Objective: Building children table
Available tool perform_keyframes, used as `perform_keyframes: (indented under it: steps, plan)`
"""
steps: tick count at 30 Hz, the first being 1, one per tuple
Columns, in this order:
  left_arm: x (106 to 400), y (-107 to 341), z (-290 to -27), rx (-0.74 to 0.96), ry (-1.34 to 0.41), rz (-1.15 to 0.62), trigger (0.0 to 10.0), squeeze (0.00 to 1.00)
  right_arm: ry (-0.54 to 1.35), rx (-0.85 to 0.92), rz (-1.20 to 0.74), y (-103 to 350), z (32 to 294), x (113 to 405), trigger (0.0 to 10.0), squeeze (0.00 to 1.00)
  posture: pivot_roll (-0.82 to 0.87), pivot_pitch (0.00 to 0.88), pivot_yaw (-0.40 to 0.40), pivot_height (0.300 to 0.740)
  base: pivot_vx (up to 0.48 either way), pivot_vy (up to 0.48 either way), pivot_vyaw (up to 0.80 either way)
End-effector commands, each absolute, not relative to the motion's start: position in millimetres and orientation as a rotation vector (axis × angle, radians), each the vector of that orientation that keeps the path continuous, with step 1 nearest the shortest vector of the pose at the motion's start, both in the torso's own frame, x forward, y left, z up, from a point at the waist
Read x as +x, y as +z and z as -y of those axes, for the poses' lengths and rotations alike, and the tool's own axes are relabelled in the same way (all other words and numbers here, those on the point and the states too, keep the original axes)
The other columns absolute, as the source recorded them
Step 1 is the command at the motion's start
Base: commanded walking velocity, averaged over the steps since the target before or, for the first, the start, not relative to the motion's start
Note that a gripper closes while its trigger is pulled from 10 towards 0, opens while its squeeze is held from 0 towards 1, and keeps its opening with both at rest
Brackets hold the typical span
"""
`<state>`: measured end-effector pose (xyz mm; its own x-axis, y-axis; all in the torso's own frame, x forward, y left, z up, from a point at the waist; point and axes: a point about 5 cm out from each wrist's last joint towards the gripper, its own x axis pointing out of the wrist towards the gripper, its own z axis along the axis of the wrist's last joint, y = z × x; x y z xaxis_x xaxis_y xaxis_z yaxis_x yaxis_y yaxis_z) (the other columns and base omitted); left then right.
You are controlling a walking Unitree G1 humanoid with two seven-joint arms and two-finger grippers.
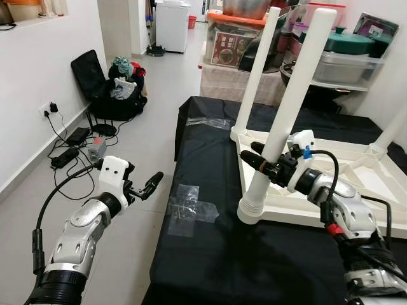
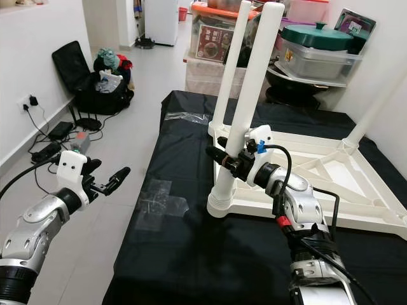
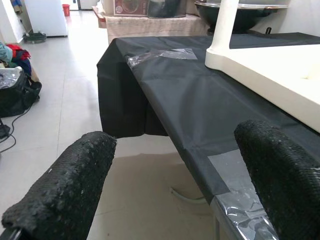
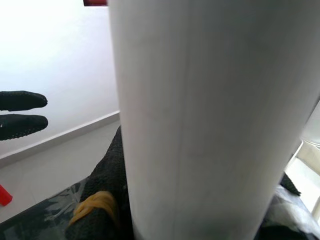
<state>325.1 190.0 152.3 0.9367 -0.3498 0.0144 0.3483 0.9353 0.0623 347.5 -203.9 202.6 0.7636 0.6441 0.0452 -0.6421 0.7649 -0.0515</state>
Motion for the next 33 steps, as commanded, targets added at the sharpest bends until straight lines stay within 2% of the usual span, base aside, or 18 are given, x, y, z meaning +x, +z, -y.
perform_keyframes:
  steps: [1,7,9,10,11,12,14,15,16,17,19,20,22,26,32,33]
  plan:
    - [325.6,150.2,-189.1,0.075,-0.362,0.018,10.0,0.0,0.666,-0.041,0.091,207.4,210.1,349.6,0.0,0.0,0.09,0.0,-0.122,0.74,0.0,0.0,0.0]
    - [325.4,149.5,-189.0,0.074,-0.363,0.017,10.0,0.0,0.568,-0.034,0.092,204.9,214.0,348.1,0.0,0.0,0.09,0.0,-0.121,0.74,0.0,0.0,0.0]
    - [324.8,148.6,-188.7,0.071,-0.361,0.016,10.0,0.0,0.342,-0.023,0.033,197.4,218.7,349.2,0.0,0.0,0.08,0.0,-0.123,0.74,0.0,0.0,0.0]
    - [324.8,148.6,-188.7,0.071,-0.361,0.016,10.0,0.0,0.342,-0.023,0.033,197.4,218.7,349.2,0.0,0.0,0.08,0.0,-0.123,0.74,0.0,0.0,0.0]
    - [324.3,148.1,-188.5,0.07,-0.36,0.015,10.0,0.0,0.222,-0.035,-0.002,192.5,221.9,348.5,0.0,0.0,0.08,0.0,-0.125,0.74,0.0,0.0,0.0]
    - [324.3,148.1,-188.5,0.07,-0.36,0.015,10.0,0.0,0.222,-0.035,-0.002,192.5,221.9,348.5,0.0,0.0,0.08,0.0,-0.125,0.74,0.0,0.0,0.0]
    - [323.5,147.3,-188.2,0.067,-0.357,0.015,10.0,0.0,-0.046,-0.018,-0.046,181.0,231.6,341.7,0.0,0.0,0.08,0.0,-0.126,0.74,0.0,0.0,0.0]
    - [323.5,147.3,-188.2,0.067,-0.357,0.015,10.0,0.0,-0.046,-0.018,-0.046,181.0,231.6,341.7,0.0,0.0,0.08,0.0,-0.126,0.74,0.0,0.0,0.0]
    - [323.0,146.5,-188.2,0.066,-0.355,0.014,10.0,0.0,-0.175,0.029,-0.068,171.2,232.5,333.0,0.0,0.0,0.08,0.0,-0.124,0.74,0.0,0.0,0.0]
    - [323.0,146.5,-188.2,0.066,-0.355,0.014,10.0,0.0,-0.175,0.029,-0.068,171.2,232.5,333.0,0.0,0.0,0.08,0.0,-0.124,0.74,0.0,0.0,0.0]
    - [322.4,145.5,-188.3,0.066,-0.355,0.013,10.0,0.0,-0.308,0.08,-0.089,158.5,225.3,316.4,0.0,0.0,0.08,0.0,-0.124,0.74,0.0,0.0,0.0]
    - [323.2,146.1,-188.0,0.066,-0.354,0.013,10.0,0.0,-0.32,0.087,-0.082,157.1,215.1,310.6,0.0,0.0,0.08,0.0,-0.124,0.74,0.0,0.0,0.0]
    - [323.2,146.1,-188.0,0.066,-0.354,0.013,10.0,0.0,-0.32,0.087,-0.082,157.1,215.1,310.6,0.0,0.0,0.08,0.0,-0.124,0.74,0.0,0.0,0.0]
    - [324.8,146.4,-186.4,0.062,-0.354,0.013,10.0,0.0,-0.365,0.108,-0.045,160.1,198.2,301.9,0.0,0.0,0.08,0.0,-0.124,0.74,0.0,0.0,0.0]
    - [324.9,145.3,-186.1,0.059,-0.352,0.01,10.0,0.0,-0.415,0.109,-0.046,166.4,191.4,298.4,0.0,0.0,0.07,0.0,-0.124,0.74,0.0,0.0,0.0]
    - [324.7,145.1,-186.1,0.059,-0.352,0.01,10.0,0.0,-0.415,0.108,-0.052,167.8,188.2,296.6,1.8,0.0,0.07,0.0,-0.122,0.74,0.0,0.0,0.0]
